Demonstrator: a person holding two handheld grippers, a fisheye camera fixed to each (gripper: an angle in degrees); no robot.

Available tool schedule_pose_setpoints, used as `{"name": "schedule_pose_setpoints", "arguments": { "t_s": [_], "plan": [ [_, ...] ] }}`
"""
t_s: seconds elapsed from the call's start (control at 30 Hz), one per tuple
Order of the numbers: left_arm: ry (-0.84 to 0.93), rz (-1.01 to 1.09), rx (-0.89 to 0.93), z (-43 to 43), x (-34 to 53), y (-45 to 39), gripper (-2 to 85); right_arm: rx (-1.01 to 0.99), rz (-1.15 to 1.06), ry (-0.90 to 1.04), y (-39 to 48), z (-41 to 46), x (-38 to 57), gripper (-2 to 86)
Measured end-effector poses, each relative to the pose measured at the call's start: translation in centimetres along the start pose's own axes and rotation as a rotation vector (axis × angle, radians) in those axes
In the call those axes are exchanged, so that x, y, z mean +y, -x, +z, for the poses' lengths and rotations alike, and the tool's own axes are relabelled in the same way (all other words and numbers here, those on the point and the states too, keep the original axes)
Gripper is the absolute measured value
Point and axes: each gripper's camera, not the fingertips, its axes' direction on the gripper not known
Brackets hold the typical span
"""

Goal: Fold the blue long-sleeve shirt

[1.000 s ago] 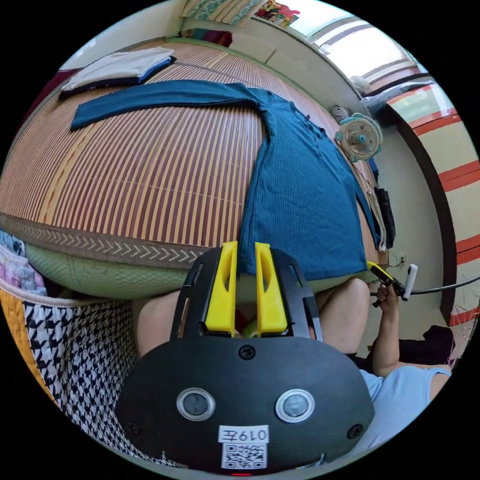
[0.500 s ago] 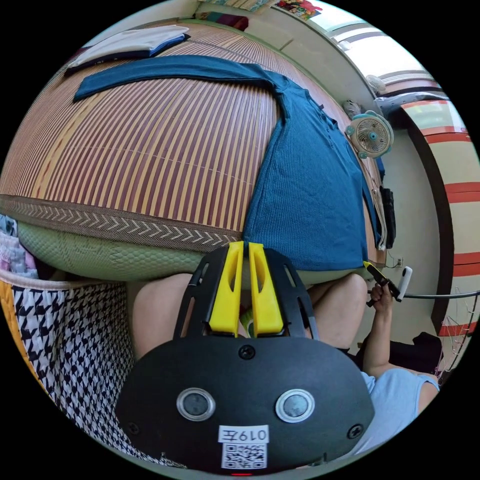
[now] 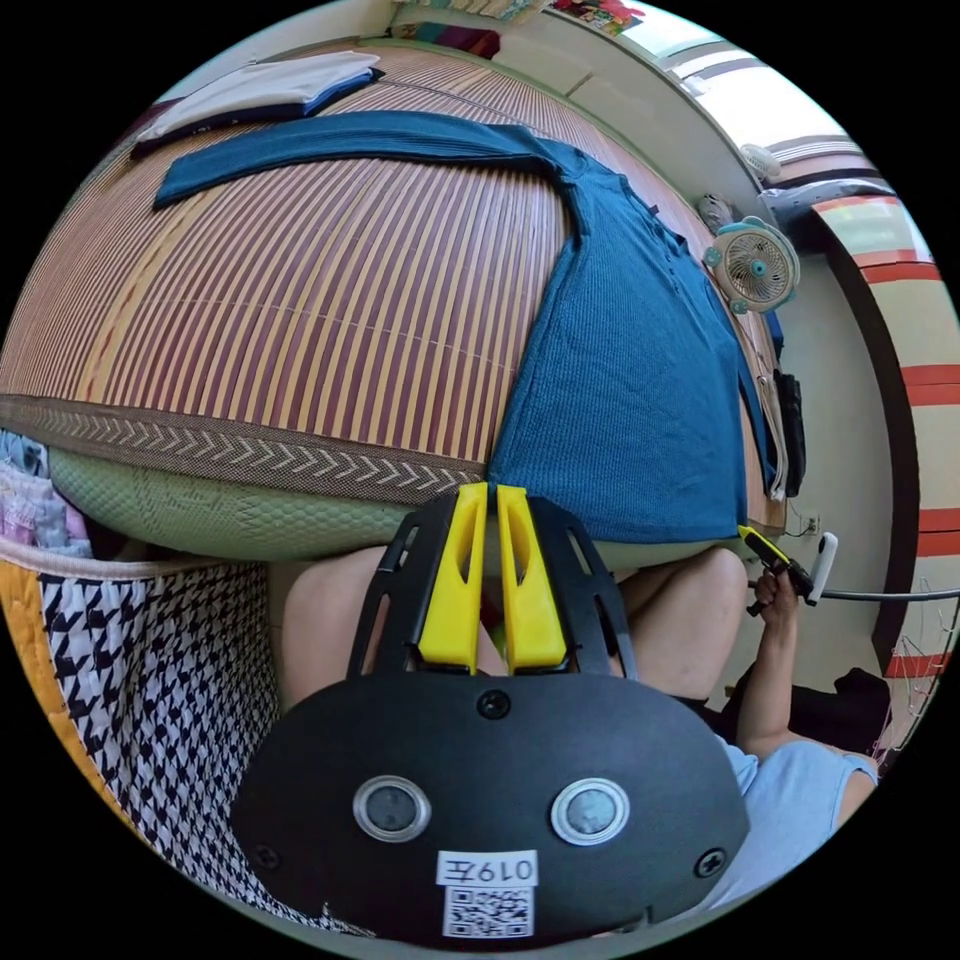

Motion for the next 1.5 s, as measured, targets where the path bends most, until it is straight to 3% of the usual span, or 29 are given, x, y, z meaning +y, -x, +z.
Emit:
{"name": "schedule_pose_setpoints", "arguments": {
  "t_s": [0.3,0.5,0.6,0.77,0.87,0.97,1.07,1.23,1.5],
  "plan": [
    [0.006,0.003,0.021,0.3,2.8,0.0,1.0,0.019,-0.019,0.034,5.0,-0.4,1.8,5.3],
    [-0.131,0.106,0.036,-1.9,6.8,-0.4,1.1,0.163,-0.004,0.035,8.9,-2.3,4.6,1.8],
    [-0.246,0.272,0.027,-3.3,8.7,-2.6,1.0,0.289,-0.064,-0.065,13.8,-4.3,5.7,-0.4],
    [-0.566,0.607,-0.139,-5.1,13.0,-8.9,0.9,0.681,-0.259,-0.484,28.3,-7.1,6.2,-0.9],
    [-0.624,0.693,-0.035,-5.2,14.5,-10.4,0.9,0.634,-0.318,-0.671,35.6,-8.3,5.7,-1.0],
    [-0.661,0.781,0.072,-5.0,16.4,-10.9,0.8,0.654,-0.412,-0.729,42.4,-7.8,4.9,-1.0],
    [-0.671,0.763,0.093,-4.8,18.4,-10.8,0.9,0.621,-0.608,-0.696,48.8,-6.2,5.0,-1.0],
    [-0.67,0.808,0.074,-4.3,21.6,-9.9,0.9,0.636,-0.738,-0.677,55.8,-4.0,6.3,-1.0],
    [-0.703,0.849,0.129,-5.3,21.3,-9.3,0.9,0.572,-0.793,-0.592,59.3,-4.7,5.5,-1.0]
  ]
}}
